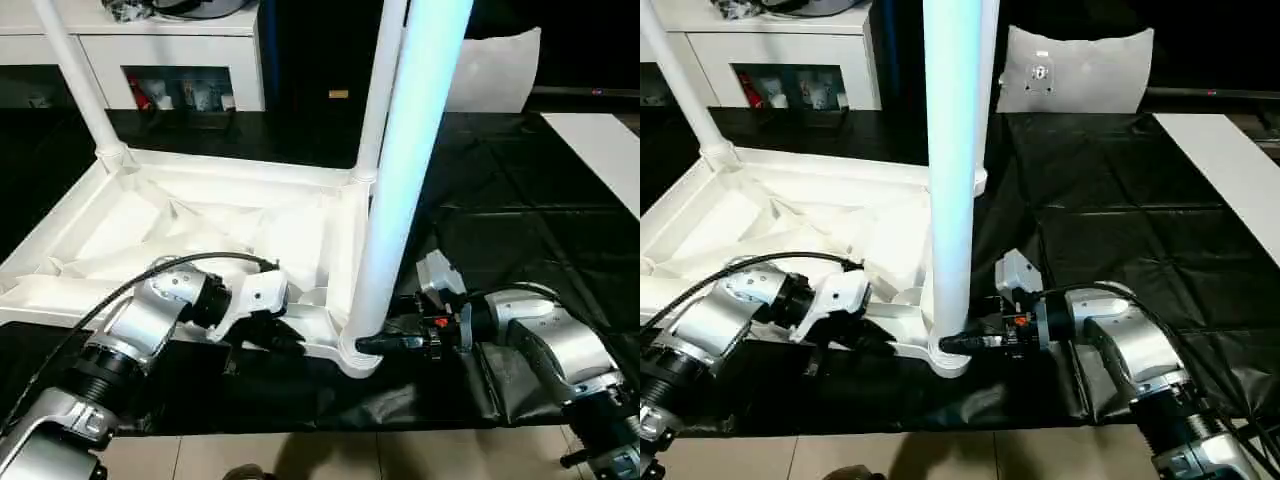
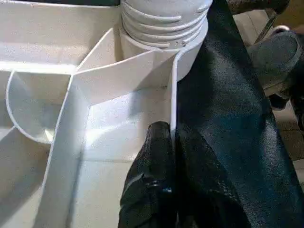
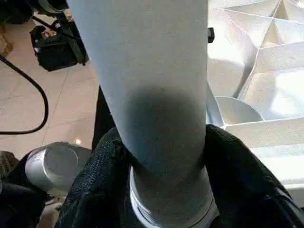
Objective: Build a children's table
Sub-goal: Rotate leg to tighten
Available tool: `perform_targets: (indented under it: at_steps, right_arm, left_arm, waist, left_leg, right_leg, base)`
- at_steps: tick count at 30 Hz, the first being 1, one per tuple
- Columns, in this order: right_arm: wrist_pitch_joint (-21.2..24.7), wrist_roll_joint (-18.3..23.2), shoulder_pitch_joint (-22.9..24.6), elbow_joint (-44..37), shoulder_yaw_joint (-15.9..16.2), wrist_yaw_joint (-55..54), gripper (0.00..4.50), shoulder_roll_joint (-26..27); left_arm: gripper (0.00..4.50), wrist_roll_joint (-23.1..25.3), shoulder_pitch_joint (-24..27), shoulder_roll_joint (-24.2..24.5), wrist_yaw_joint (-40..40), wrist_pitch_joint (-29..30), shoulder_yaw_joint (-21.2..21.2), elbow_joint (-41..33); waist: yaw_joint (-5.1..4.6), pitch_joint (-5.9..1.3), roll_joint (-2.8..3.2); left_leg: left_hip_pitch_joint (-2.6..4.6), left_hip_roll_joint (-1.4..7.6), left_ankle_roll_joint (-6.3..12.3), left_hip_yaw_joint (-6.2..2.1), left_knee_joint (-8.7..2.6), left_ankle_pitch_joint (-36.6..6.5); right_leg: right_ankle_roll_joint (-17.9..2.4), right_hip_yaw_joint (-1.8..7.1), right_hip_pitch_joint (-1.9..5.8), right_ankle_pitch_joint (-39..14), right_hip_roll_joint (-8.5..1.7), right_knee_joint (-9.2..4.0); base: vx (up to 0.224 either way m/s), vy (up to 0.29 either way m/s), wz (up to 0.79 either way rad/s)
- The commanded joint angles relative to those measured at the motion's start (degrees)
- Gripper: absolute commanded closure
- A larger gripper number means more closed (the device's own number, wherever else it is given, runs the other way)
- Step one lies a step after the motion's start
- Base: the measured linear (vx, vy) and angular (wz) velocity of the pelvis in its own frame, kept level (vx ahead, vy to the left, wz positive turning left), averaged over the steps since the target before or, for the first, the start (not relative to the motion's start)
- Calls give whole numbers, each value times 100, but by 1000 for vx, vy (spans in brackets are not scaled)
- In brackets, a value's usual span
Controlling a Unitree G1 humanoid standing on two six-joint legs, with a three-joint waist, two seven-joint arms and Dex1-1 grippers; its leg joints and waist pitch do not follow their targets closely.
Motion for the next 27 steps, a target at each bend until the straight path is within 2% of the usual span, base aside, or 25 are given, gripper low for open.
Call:
perform_targets:
  at_steps: [1, 2, 4, 5, 7, 8, 10, 11, 13, 14, 15, 16, 17, 18, 19, 20, 21, 23, 25, 26, 27]
  right_arm:
    - [229, 119, 32, -80, 14, 7, 252, 95]
    - [285, 149, 62, -124, 4, -18, 252, 119]
    - [512, 235, 224, -347, -3, -230, 252, 226]
    - [648, 229, 326, -477, -29, -588, 252, 405]
    - [730, 152, 386, -541, -41, -1011, 252, 626]
    - [749, 80, 418, -562, -32, -1252, 252, 757]
    - [773, -38, 466, -585, -21, -1621, 252, 961]
    - [905, -115, 499, -610, -38, -2059, 252, 1236]
    - [1092, -266, 535, -663, -52, -2675, 252, 1626]
    - [1144, -347, 543, -678, -40, -2908, 252, 1788]
    - [1202, -477, 541, -673, -5, -3264, 252, 2043]
    - [1254, -573, 539, -671, 7, -3549, 252, 2227]
    - [1254, -573, 539, -671, 7, -3549, 252, 2227]
    - [1385, -663, 499, -601, -14, -4021, 252, 2549]
    - [1385, -663, 499, -601, -14, -4021, 252, 2549]
    - [1436, -854, 383, -378, -77, -4721, 252, 2985]
    - [1418, -1062, 289, -230, -105, -5178, 252, 3217]
    - [1364, -1181, 186, -104, -219, -5569, 252, 3468]
    - [1341, -1155, 176, -128, -281, -5582, 252, 3526]
    - [1180, -1183, 196, -186, -312, -5528, 218, 3452]
    - [1109, -1186, 211, -213, -330, -5499, 218, 3420]
  left_arm:
    - [450, -146, 49, -12, -5, 187, 19, -128]
    - [450, -150, 41, -21, 24, 221, 36, -136]
    - [450, -137, -4, -115, 222, 395, 93, -137]
    - [450, -96, -60, -225, 434, 541, 131, -101]
    - [450, -23, -136, -362, 718, 691, 170, -35]
    - [450, 24, -182, -457, 911, 796, 195, 12]
    - [450, 69, -247, -597, 1179, 966, 229, 76]
    - [450, 75, -339, -784, 1512, 1101, 304, 168]
    - [450, 83, -478, -1038, 1929, 1304, 391, 290]
    - [450, 140, -540, -1129, 2116, 1342, 402, 361]
    - [450, 233, -624, -1264, 2386, 1394, 412, 481]
    - [450, 287, -678, -1364, 2579, 1462, 432, 554]
    - [450, 287, -678, -1364, 2579, 1462, 432, 554]
    - [450, 342, -776, -1564, 2929, 1568, 516, 678]
    - [450, 342, -776, -1564, 2929, 1568, 516, 678]
    - [450, 399, -889, -1852, 3422, 1644, 629, 816]
    - [450, 408, -943, -2028, 3680, 1700, 690, 869]
    - [450, 446, -991, -2220, 3959, 1675, 727, 914]
    - [450, 450, -999, -2272, 3994, 1671, 730, 921]
    - [450, 475, -976, -2261, 3964, 1623, 701, 891]
    - [450, 485, -963, -2253, 3936, 1615, 689, 873]
  waist:
    - [10, -275, 0]
    - [10, -277, -5]
    - [5, -226, 82]
    - [1, -220, 51]
    - [-16, -161, 74]
    - [-57, -132, 49]
    - [-85, -96, 53]
    - [-129, -54, 21]
    - [-191, -17, 45]
    - [-208, -11, 13]
    - [-229, 5, 6]
    - [-241, 38, -8]
    - [-242, 36, 0]
    - [-256, 42, -33]
    - [-261, 52, -27]
    - [-258, 54, -12]
    - [-290, 47, -23]
    - [-293, 47, -21]
    - [-288, 22, -15]
    - [-283, -22, -2]
    - [-279, -43, 8]
  left_leg:
    - [81, 416, 579, -98, -391, -372]
    - [82, 417, 571, -101, -391, -395]
    - [79, 420, 507, -109, -413, -532]
    - [92, 432, 474, -112, -425, -622]
    - [82, 415, 386, -119, -452, -779]
    - [105, 399, 264, -120, -480, -1015]
    - [103, 395, 186, -119, -502, -1095]
    - [88, 395, 114, -123, -529, -1202]
    - [77, 390, -38, -143, -582, -1316]
    - [78, 388, -61, -148, -592, -1368]
    - [86, 385, -83, -149, -598, -1450]
    - [108, 383, -98, -133, -605, -1551]
    - [120, 378, -112, -133, -604, -1577]
    - [125, 387, -122, -135, -617, -1596]
    - [118, 383, -119, -132, -624, -1582]
    - [126, 390, -136, -143, -637, -1583]
    - [129, 385, -187, -132, -640, -1555]
    - [129, 384, -224, -150, -656, -1604]
    - [138, 396, -163, -133, -660, -1459]
    - [127, 411, -58, -118, -658, -1122]
    - [118, 406, -20, -112, -648, -993]
  right_leg:
    - [-1742, 234, 207, 695, -514, -331]
    - [-1749, 235, 210, 677, -521, -332]
    - [-1750, 245, 189, 614, -518, -347]
    - [-1739, 252, 195, 568, -520, -368]
    - [-1725, 260, 176, 360, -531, -392]
    - [-1634, 273, 175, -206, -545, -460]
    - [-1575, 280, 162, -580, -544, -497]
    - [-1497, 289, 155, -932, -548, -528]
    - [-1332, 286, 134, -1352, -539, -550]
    - [-1283, 283, 131, -1437, -539, -566]
    - [-1210, 290, 117, -1575, -544, -588]
    - [-1127, 311, 65, -1787, -543, -624]
    - [-1091, 319, 60, -1890, -553, -635]
    - [-1039, 329, 54, -1983, -556, -651]
    - [-1019, 337, 43, -2009, -553, -654]
    - [-982, 338, 37, -2031, -559, -662]
    - [-998, 340, 16, -1981, -550, -653]
    - [-934, 339, 31, -2061, -563, -674]
    - [-933, 345, 38, -1698, -550, -671]
    - [-1000, 326, 85, -1010, -531, -625]
    - [-1025, 321, 104, -773, -535, -610]
  base:
    - [0, 0, 0]
    - [0, 0, 0]
    - [0, 0, 0]
    - [0, 0, 0]
    - [0, 0, 0]
    - [0, 0, 0]
    - [0, 0, 0]
    - [0, 0, 0]
    - [0, 0, 0]
    - [0, 0, 0]
    - [0, 0, 0]
    - [0, 0, 0]
    - [0, 0, 0]
    - [0, 0, 0]
    - [0, 0, 0]
    - [0, 0, 0]
    - [0, 0, 0]
    - [0, 0, 0]
    - [0, 0, 0]
    - [0, 0, 0]
    - [0, 0, 0]
